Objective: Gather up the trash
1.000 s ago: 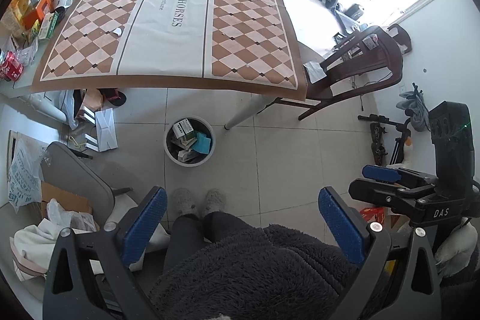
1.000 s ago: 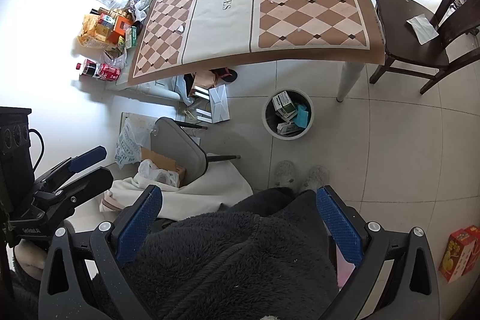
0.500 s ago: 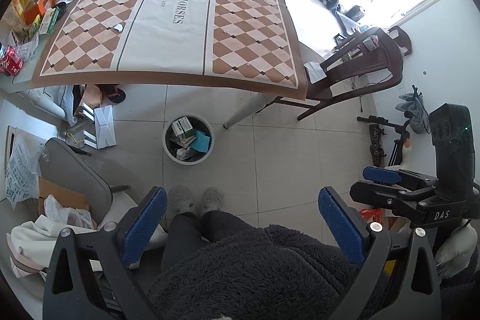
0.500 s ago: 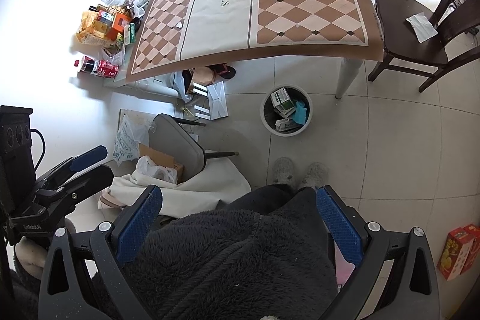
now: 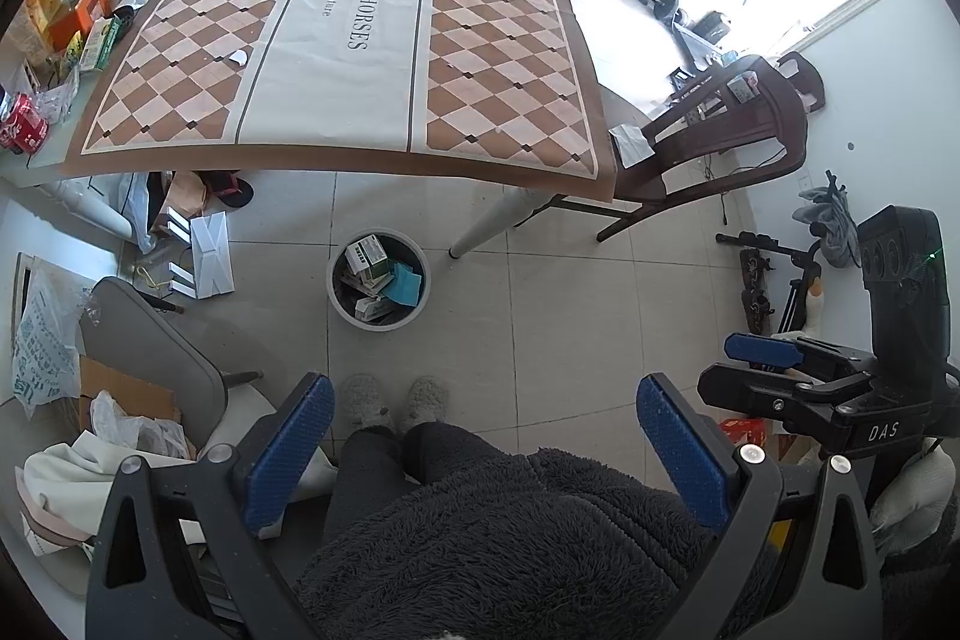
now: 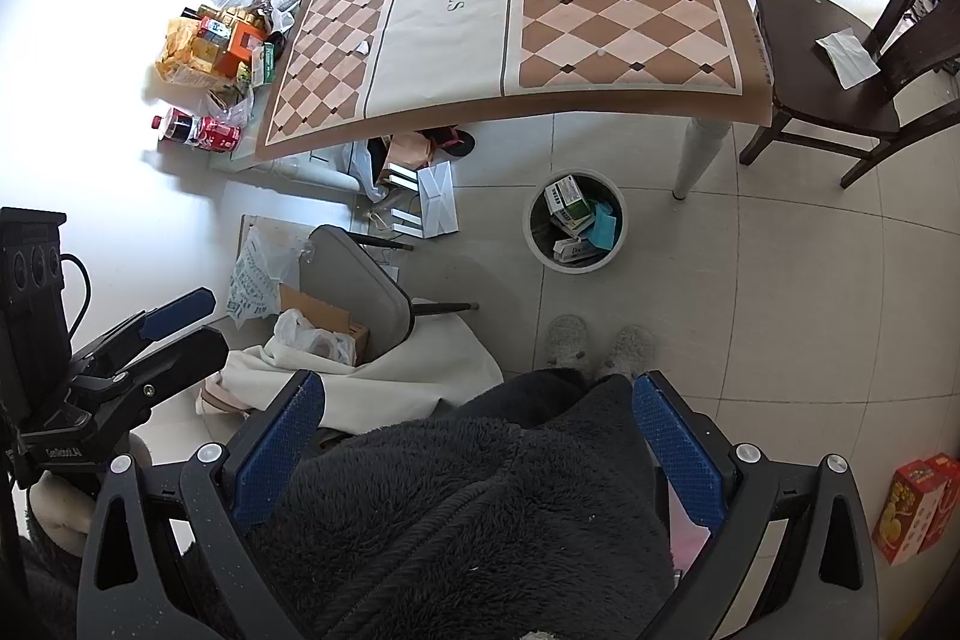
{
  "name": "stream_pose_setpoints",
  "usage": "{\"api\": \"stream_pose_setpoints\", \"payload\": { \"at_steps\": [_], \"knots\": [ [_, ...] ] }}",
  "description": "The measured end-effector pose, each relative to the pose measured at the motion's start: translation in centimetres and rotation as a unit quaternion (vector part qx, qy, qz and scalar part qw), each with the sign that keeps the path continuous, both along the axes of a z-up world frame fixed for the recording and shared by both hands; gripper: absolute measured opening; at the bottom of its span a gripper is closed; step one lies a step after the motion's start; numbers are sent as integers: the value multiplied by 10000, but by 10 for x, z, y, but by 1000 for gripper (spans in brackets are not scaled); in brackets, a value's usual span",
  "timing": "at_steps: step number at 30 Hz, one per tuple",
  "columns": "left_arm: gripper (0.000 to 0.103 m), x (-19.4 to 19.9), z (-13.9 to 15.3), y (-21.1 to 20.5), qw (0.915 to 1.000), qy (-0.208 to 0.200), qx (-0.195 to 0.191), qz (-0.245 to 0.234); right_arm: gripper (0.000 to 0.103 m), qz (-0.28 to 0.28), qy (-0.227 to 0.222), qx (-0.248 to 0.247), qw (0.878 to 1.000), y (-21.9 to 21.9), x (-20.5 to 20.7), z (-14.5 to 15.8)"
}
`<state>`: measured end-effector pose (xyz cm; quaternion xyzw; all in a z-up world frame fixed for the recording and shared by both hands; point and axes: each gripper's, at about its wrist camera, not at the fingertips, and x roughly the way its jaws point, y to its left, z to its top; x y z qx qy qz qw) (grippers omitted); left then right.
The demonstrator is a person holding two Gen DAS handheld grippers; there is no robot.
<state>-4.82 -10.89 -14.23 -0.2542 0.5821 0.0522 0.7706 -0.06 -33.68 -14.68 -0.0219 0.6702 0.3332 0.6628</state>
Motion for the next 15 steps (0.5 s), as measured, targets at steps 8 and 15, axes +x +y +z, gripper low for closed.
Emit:
{"api": "stream_pose_setpoints", "payload": {
  "at_steps": [8,15],
  "knots": [
    [103,0,0,-2,10000,4,-2,9,103,-9,-9,2,10000,0,1,0],
    [103,4,1,2,10000,-22,45,24,103,-9,-7,5,10000,1,0,1]
  ]
}}
